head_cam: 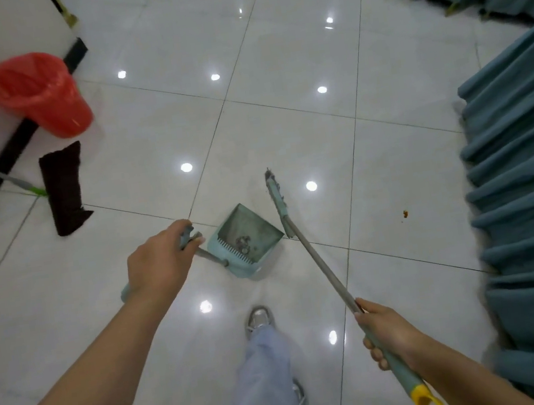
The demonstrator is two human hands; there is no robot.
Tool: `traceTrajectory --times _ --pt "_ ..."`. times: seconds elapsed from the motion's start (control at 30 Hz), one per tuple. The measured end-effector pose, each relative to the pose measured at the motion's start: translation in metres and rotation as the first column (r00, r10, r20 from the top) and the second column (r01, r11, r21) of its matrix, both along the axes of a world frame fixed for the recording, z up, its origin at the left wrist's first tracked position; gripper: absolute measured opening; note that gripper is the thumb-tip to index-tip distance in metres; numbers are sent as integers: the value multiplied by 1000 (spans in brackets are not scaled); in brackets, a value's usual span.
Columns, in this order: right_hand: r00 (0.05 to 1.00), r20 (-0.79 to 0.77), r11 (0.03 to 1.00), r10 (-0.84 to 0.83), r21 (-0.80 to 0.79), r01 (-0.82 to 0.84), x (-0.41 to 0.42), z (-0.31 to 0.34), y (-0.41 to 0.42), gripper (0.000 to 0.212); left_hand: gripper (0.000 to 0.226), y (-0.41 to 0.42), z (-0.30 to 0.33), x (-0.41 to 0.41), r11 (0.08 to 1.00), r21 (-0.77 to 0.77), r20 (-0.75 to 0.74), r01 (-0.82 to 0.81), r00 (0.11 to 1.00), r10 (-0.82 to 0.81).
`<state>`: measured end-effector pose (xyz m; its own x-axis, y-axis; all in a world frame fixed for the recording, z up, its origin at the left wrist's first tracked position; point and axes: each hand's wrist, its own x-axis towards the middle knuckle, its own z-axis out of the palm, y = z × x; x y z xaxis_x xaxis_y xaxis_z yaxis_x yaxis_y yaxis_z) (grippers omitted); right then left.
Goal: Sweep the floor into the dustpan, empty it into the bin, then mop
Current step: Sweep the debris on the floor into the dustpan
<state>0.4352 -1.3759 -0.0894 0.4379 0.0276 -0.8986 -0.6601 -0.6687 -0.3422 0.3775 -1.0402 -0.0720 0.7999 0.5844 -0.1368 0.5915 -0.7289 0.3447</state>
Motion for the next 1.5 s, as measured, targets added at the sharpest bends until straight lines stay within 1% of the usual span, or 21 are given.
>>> traceTrajectory --times 0.13,0.33,0.43,0.6,0.73,1.0,1.13,1.3,1.43,1.5 --pt "999 23 1000 30 0 -30 -31 7 -20 43 36 -13 18 -52 999 20 0 -38 999 39" --pt "994 27 994 109 -19 -109 -69 5 -27 46 36 -13 32 -131 983 32 -6 -179 984 179" --pt "987 25 987 161 -26 -160 -85 1 -15 45 33 -7 30 -173 967 46 -30 -252 967 254" --pt "970 2 968 245 -48 -245 -116 -9 18 45 30 11 25 -248 930 36 -28 -366 930 367" --pt "955 -8 953 295 -66 -295 -143 -19 53 46 32 36 15 -309 903 56 -22 -427 903 428" --pt "915 -29 907 403 -119 -403 -226 -35 142 48 28 100 -5 -434 913 40 -59 -407 911 409" --pt "893 -29 885 449 -125 -449 -267 -40 195 49 26 133 -9 -488 919 47 -30 -391 919 392" --pt "858 12 850 513 -146 -506 -305 -42 249 48 25 173 -13 -536 920 31 -46 -391 919 392" --pt "841 25 832 541 -162 -530 -329 -40 277 41 22 195 -16 -559 923 32 -31 -384 923 384" --pt "811 44 804 583 -176 -568 -336 -39 289 40 21 202 -21 -567 929 45 -45 -367 928 369"
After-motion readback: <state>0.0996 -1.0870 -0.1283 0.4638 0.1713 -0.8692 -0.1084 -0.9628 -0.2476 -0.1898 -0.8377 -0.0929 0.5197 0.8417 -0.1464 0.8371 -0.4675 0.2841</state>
